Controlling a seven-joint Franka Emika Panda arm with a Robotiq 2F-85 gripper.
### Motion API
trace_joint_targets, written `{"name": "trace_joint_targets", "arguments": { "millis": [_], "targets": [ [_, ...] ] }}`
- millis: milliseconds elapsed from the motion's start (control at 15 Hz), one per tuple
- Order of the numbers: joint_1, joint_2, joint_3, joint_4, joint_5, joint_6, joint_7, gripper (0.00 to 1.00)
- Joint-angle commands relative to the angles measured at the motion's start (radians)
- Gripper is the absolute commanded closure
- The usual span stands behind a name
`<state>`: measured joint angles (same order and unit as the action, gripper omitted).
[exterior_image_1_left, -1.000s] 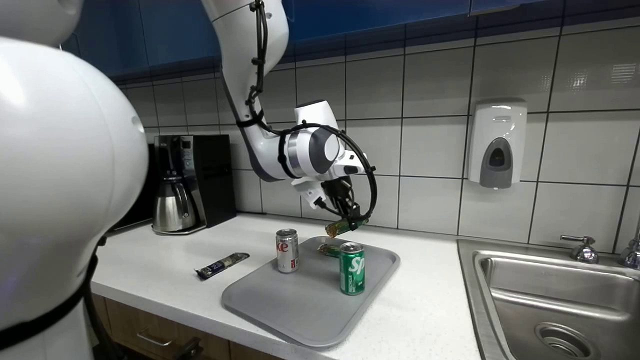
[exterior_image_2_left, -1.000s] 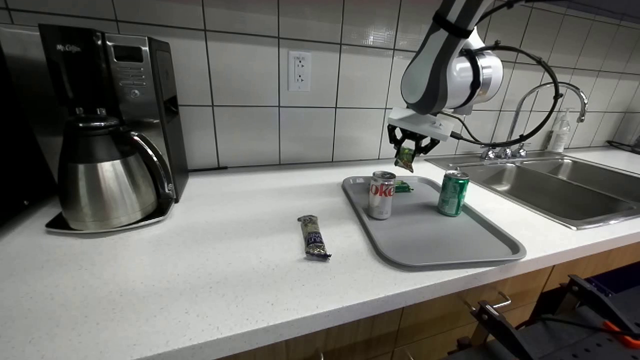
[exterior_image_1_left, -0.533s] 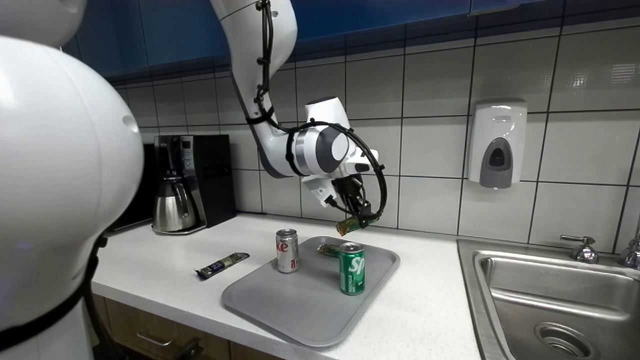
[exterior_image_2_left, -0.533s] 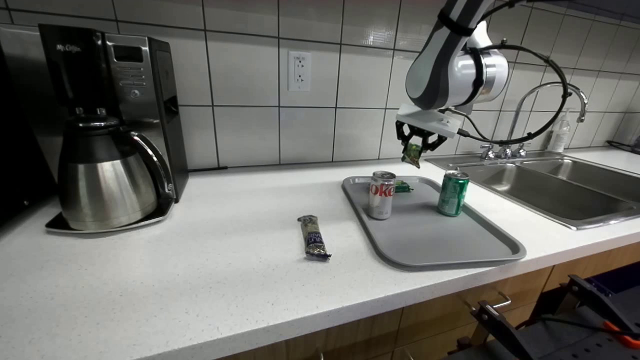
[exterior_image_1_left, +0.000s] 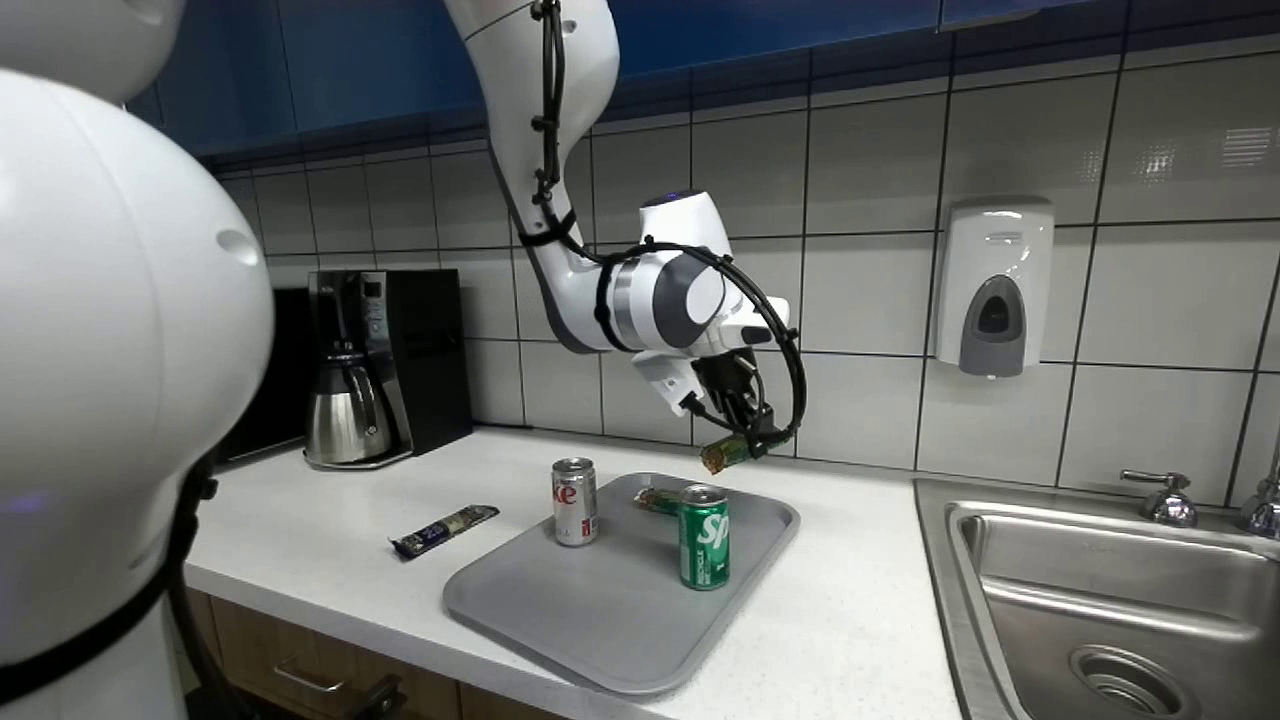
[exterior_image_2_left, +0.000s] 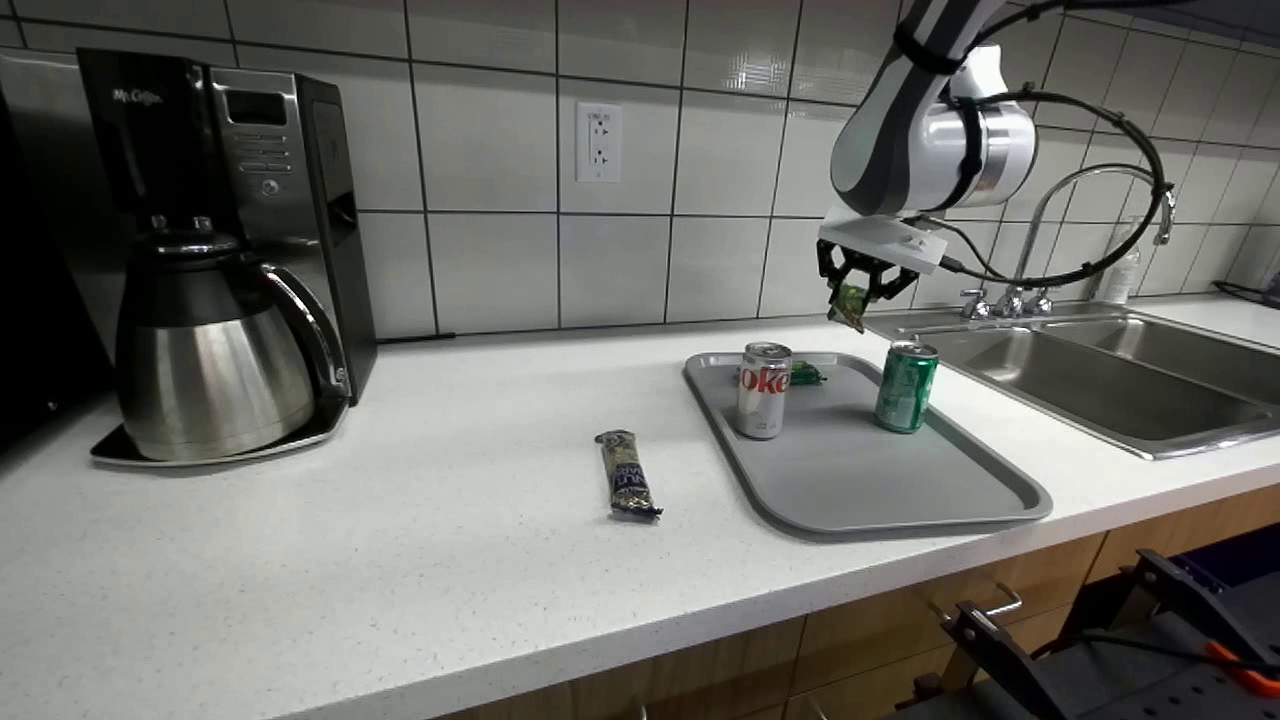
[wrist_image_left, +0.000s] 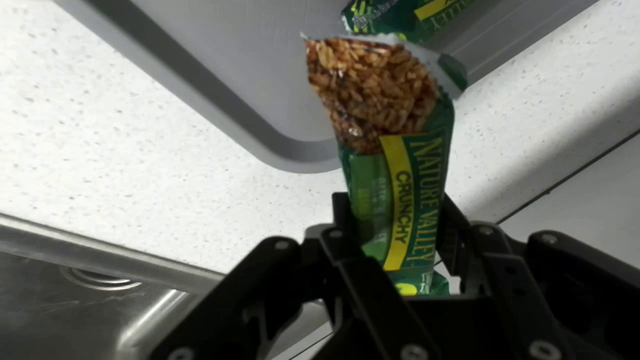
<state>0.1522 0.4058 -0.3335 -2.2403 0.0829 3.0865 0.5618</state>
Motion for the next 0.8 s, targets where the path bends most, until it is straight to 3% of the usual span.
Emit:
{"name": "trace_joint_targets", "arguments": {
  "millis": [0,733],
  "targets": [
    [-0.064,0.022,0.036,0.036,0.045,0.01,-0.076,0.83],
    [-0.16,0.081,0.038,0.088,0.059,0.006,-0.173,0.83]
  ]
}}
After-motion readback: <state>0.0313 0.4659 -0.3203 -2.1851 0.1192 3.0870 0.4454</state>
